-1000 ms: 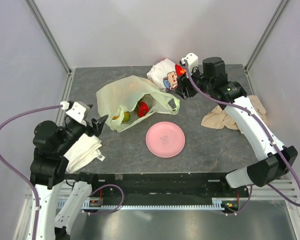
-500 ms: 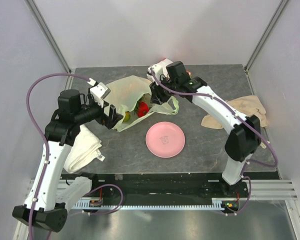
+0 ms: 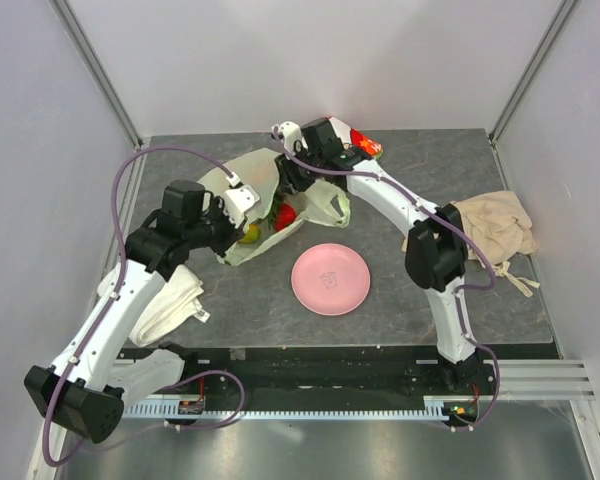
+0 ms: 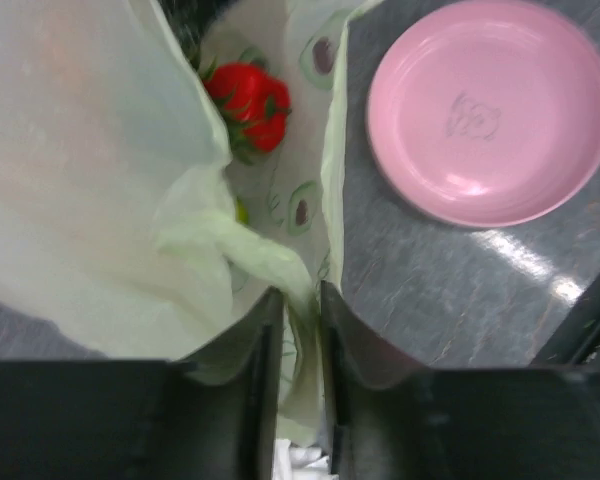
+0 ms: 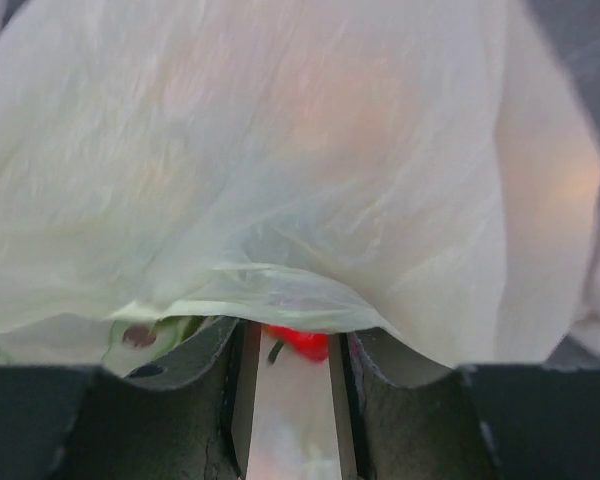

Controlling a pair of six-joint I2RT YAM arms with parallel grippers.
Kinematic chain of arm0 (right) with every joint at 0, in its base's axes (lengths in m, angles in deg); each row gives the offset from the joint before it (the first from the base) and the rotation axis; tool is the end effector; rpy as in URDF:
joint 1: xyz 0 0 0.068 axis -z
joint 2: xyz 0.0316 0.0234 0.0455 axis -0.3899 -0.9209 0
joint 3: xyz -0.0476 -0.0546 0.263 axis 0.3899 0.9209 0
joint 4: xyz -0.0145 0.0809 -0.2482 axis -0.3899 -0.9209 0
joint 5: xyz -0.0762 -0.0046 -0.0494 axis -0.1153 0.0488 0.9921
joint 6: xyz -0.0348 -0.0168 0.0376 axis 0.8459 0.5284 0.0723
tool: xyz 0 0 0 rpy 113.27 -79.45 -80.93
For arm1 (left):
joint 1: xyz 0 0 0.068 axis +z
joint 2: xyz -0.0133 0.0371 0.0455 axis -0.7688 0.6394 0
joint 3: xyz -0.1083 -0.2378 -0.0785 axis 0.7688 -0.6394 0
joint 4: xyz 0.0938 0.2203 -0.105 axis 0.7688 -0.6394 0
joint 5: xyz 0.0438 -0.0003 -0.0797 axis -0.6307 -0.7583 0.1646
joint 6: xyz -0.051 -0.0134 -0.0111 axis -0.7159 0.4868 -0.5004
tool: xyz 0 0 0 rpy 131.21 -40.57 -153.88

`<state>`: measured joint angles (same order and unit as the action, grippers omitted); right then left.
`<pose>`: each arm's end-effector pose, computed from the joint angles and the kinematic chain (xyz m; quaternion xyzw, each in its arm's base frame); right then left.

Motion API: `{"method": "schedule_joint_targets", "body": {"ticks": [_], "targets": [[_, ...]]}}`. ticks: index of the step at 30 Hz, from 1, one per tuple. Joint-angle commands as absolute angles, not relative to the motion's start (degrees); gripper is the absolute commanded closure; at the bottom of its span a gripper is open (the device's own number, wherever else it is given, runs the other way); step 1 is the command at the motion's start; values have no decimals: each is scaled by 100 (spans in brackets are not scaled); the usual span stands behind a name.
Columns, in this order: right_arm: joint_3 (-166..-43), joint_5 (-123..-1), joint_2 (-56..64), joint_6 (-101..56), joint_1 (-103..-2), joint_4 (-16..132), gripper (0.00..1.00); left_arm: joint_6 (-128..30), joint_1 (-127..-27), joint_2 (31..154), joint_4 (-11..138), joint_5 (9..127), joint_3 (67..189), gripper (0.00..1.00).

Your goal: Take the fake fruits out of the plastic bag

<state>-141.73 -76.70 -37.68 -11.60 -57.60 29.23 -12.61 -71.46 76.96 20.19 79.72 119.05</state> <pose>0.4014 0.2936 0.2840 -0.3705 0.8111 0.2770 0.3581 0.1940 -0.0884 0.3523 0.4187 0.7800 -0.1421 0.4429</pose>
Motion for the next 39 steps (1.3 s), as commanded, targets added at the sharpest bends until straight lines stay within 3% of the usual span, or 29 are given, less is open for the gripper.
{"method": "schedule_joint_targets", "body": {"ticks": [1, 6, 11, 16, 21, 26, 39], "targets": [[-15432, -6924, -4339, -1260, -5766, 3505, 60, -671, -7152, 7654, 2191, 6717, 11806, 98], [-16162, -6457, -4735, -1207, -5775, 3769, 60, -1144, -6899, 7601, 2490, 6022, 12419, 98], [-16111, -6807, -4507, -1242, -5775, 3822, 58, -1820, -6449, 7478, 2876, 5494, 13027, 98], [-15698, -7177, -3875, -1365, -5802, 3796, 48, -1971, -6308, 7530, 2886, 6029, 13019, 98], [-14945, -7835, -3103, -1532, -5995, 3770, 46, -2182, -6273, 7452, 2790, 7058, 12536, 98], [-14187, -7969, -2854, -1699, -6390, 3752, 50, -2657, -6238, 7276, 2789, 6971, 12036, 98], [-14002, -7767, -3241, -1718, -6900, 3471, 61, -3694, -5939, 7214, 2903, 6629, 11902, 98]]}}
